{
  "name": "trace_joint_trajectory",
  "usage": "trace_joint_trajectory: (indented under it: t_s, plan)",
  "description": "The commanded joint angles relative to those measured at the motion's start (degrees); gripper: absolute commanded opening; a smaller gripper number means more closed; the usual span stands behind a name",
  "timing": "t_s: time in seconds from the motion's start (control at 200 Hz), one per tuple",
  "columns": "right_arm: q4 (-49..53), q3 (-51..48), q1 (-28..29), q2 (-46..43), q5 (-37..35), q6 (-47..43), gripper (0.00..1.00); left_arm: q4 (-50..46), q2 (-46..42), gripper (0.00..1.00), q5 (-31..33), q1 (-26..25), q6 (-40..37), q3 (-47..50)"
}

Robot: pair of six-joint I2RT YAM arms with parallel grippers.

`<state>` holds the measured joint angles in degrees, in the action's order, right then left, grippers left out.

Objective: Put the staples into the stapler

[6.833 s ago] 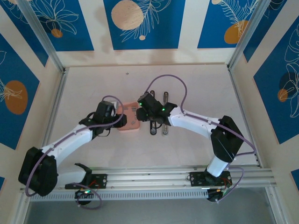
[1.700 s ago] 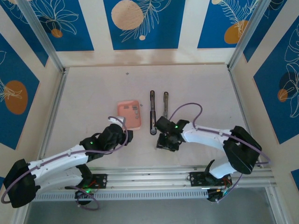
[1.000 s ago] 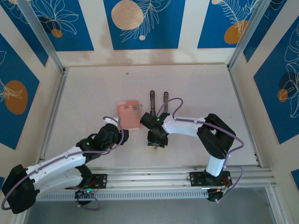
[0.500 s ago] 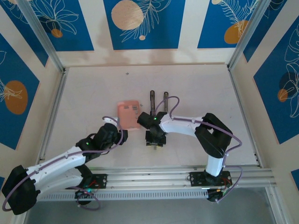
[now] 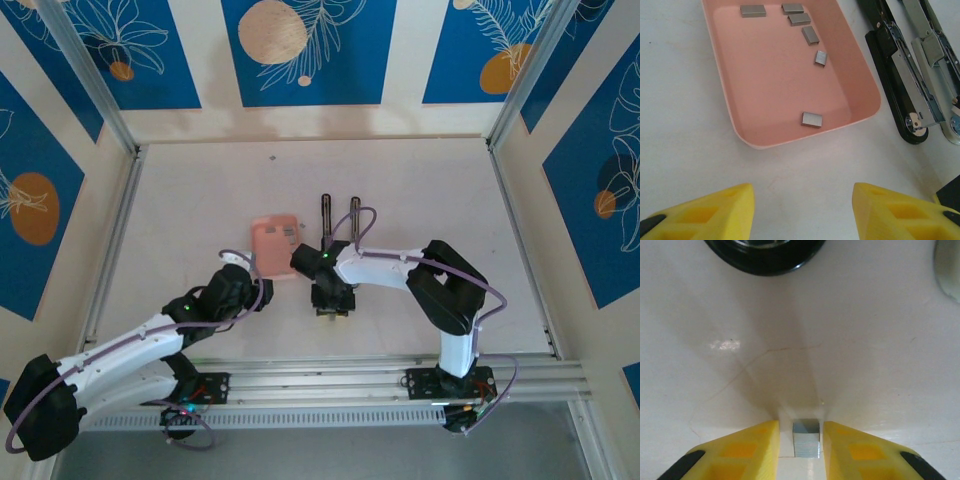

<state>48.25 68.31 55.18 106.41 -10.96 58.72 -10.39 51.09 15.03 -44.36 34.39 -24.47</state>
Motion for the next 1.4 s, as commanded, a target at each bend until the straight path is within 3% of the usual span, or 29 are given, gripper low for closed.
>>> trace_joint_trajectory:
  t_s: [0.0, 0.55, 0.815, 1.12, 1.391]
  plan:
    - [2.12, 1.39, 0.02, 0.73, -0.98, -0.68, 0.27, -0.90, -0.47, 0.54, -0.35, 0.82, -0.47, 0.64]
    - [-1.08, -1.35, -1.08, 0.63, 1.03, -1.03, 0.18, -1.20, -0.11, 0.54, -0.35, 0.91, -0.59, 0.14]
    - [-2.42, -4.42, -1.10, -8.36, -6.13, -0.97, 0.16, 0.68, 0.65, 0.54, -1.48, 0.86, -1.44, -0.22]
    - [-8.81, -8.31, -6.07, -20.77, -17.93, -10.23, 0.17, 14.40, 2.35, 0.54, -7.51, 0.91, -3.83, 2.40]
    - [-13.50, -9.52, -10.57, -20.06, -17.81, -16.15, 0.17, 29.07, 6.13, 0.55, -14.63, 0.88, -6.05, 5.79]
